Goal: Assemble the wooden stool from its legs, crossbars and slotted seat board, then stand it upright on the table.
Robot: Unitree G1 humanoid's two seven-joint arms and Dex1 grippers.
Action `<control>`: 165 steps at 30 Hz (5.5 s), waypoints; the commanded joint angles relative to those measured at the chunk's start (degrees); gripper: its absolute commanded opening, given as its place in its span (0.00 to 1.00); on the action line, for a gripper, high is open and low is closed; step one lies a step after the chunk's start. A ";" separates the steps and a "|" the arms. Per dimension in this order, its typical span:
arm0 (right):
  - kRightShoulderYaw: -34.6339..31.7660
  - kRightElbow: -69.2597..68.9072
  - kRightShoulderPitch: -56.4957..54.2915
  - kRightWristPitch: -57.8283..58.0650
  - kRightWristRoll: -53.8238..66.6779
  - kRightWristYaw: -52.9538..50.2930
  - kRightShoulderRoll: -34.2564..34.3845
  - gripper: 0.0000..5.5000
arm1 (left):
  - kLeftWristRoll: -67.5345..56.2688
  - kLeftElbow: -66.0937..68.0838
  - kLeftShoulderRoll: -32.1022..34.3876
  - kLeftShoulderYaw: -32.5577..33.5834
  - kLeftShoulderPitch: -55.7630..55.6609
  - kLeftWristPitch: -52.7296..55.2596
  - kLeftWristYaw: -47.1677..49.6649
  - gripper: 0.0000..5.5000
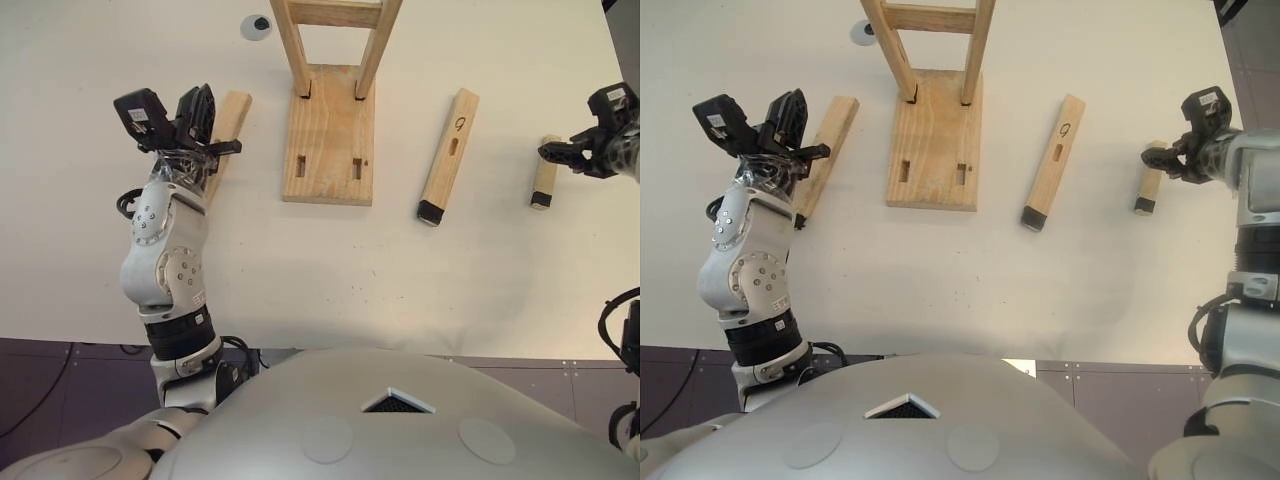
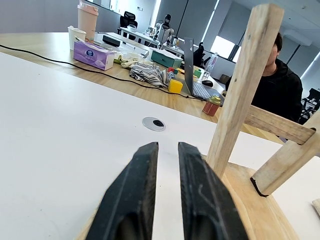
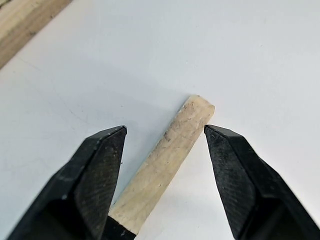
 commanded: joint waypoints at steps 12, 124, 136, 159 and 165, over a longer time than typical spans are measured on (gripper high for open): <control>1.18 -0.46 6.36 3.34 0.94 1.65 -2.61 0.52 | -0.43 -2.95 -0.86 -1.12 1.67 0.72 2.17 0.12; -16.09 -15.72 -8.14 -38.22 13.23 -34.32 35.78 0.13 | -11.93 31.28 26.08 8.88 -17.39 -6.89 -36.89 0.07; -15.42 -10.85 -8.21 -40.24 12.68 -30.75 34.33 0.00 | -12.23 28.22 21.67 11.37 -7.06 -8.96 -34.74 0.07; -15.05 -6.88 -8.28 -40.84 12.18 -29.34 34.36 0.00 | -8.78 39.99 17.58 10.06 -11.45 -17.20 -34.00 0.07; -14.95 -7.41 -7.88 -40.64 12.16 -29.39 34.50 0.00 | -12.50 34.38 17.62 12.82 -10.61 -13.55 -31.83 0.07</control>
